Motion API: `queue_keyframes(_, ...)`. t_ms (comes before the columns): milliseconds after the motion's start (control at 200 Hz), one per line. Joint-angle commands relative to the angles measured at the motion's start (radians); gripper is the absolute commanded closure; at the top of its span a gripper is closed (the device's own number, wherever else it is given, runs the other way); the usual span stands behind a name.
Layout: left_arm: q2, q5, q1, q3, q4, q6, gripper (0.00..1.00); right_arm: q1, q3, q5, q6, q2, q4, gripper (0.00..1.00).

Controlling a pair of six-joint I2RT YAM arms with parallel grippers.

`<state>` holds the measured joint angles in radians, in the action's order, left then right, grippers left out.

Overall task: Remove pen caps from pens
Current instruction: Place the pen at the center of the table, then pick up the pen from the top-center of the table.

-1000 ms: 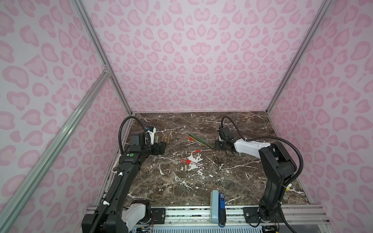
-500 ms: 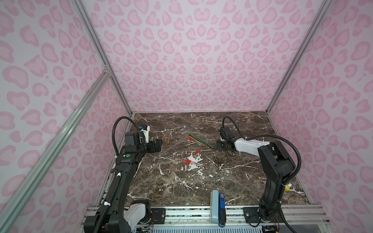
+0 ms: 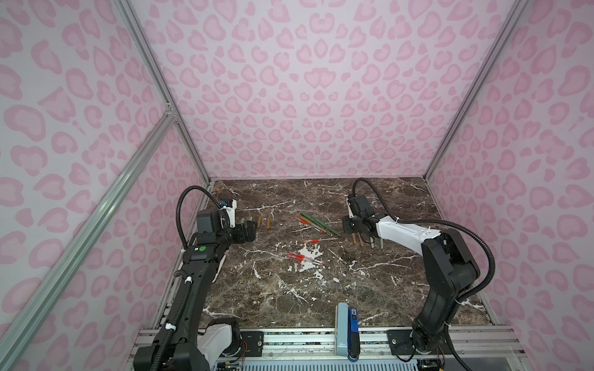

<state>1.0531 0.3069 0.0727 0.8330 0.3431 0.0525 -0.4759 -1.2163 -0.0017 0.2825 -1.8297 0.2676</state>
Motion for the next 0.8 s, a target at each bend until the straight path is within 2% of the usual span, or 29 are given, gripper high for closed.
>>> queue_keyframes(0,-0.010,0.010,0.004,0.004,-0.029,-0.001,0.01,-0.022,-0.045,-0.051,-0.086,-0.039,0.071,0.66)
queue_keyframes(200,-0.013,0.009,0.008,0.013,-0.018,0.000,0.01,-0.035,-0.155,-0.106,-0.134,-0.147,0.164,0.64)
queue_keyframes(715,-0.019,0.015,0.024,0.003,-0.021,-0.005,0.00,-0.032,-0.261,-0.159,-0.219,-0.288,0.216,0.64)
queue_keyframes(795,-0.025,0.015,0.028,-0.014,-0.044,-0.008,0.00,-0.027,-0.259,-0.164,-0.234,-0.302,0.202,0.67)
